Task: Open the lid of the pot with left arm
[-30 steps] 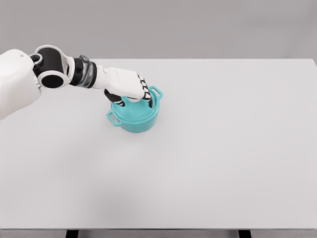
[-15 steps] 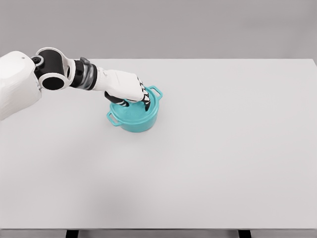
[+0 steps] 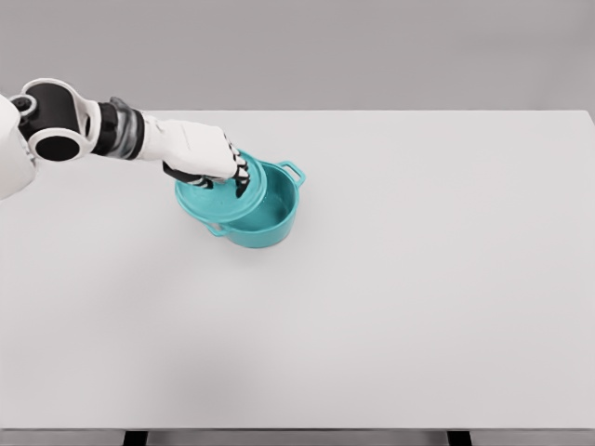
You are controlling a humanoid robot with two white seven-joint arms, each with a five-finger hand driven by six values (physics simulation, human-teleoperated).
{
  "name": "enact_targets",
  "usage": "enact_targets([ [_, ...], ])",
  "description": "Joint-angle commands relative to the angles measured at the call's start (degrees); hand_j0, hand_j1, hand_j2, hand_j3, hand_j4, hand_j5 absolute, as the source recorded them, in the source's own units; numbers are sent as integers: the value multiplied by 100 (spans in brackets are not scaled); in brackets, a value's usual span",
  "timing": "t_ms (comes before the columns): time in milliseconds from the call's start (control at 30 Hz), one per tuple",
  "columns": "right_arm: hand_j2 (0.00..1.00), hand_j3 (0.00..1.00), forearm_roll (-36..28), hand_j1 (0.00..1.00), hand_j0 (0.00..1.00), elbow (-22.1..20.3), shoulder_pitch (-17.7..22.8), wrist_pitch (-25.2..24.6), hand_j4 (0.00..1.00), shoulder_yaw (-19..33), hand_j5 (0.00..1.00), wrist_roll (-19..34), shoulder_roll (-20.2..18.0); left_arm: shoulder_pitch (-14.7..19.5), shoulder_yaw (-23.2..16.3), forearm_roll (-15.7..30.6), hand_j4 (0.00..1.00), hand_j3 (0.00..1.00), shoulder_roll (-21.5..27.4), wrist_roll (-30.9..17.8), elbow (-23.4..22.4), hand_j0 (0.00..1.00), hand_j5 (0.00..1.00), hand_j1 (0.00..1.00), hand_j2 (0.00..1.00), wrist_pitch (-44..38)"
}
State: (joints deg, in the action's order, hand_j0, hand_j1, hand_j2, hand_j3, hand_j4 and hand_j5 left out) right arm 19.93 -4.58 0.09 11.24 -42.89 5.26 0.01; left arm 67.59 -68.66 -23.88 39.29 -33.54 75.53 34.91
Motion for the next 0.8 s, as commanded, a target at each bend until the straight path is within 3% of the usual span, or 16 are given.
enact_targets([
  [0, 100, 100, 2, 100, 100, 1, 0, 1, 100, 0, 100, 1, -1, 0, 72, 15, 46, 46, 395, 5, 15, 46, 46, 46, 46, 9],
  [200, 100, 100, 2, 100, 100, 1, 0, 1, 100, 0, 100, 1, -1, -26, 81, -20, 46, 46, 1116, -13, 6, 46, 46, 46, 46, 9],
  [367, 100, 100, 2, 100, 100, 1, 0, 1, 100, 0, 100, 1, -1, -79, 63, -143, 47, 47, 1230, -21, -12, 47, 47, 47, 47, 9],
  [433, 100, 100, 2, 100, 100, 1, 0, 1, 100, 0, 100, 1, -1, -114, 63, -134, 60, 60, 1230, -13, -3, 60, 60, 60, 60, 9],
  [500, 100, 100, -7, 100, 100, 1, 0, 1, 100, 0, 100, 1, -1, -114, 72, -117, 88, 88, 1221, -13, -12, 88, 88, 88, 88, 9],
  [533, 100, 100, -7, 100, 100, 1, 0, 1, 100, 0, 100, 1, -1, -114, 72, -108, 94, 94, 1221, -4, -12, 94, 94, 94, 94, 9],
  [600, 100, 100, 2, 100, 100, 1, 0, 1, 100, 0, 100, 1, -1, -123, 63, -99, 100, 100, 1204, -4, -20, 100, 100, 100, 100, 9],
  [767, 100, 100, 2, 100, 100, 1, 0, 1, 100, 0, 100, 1, -1, -114, 63, -73, 100, 100, 1230, -4, -21, 100, 100, 100, 100, 9],
])
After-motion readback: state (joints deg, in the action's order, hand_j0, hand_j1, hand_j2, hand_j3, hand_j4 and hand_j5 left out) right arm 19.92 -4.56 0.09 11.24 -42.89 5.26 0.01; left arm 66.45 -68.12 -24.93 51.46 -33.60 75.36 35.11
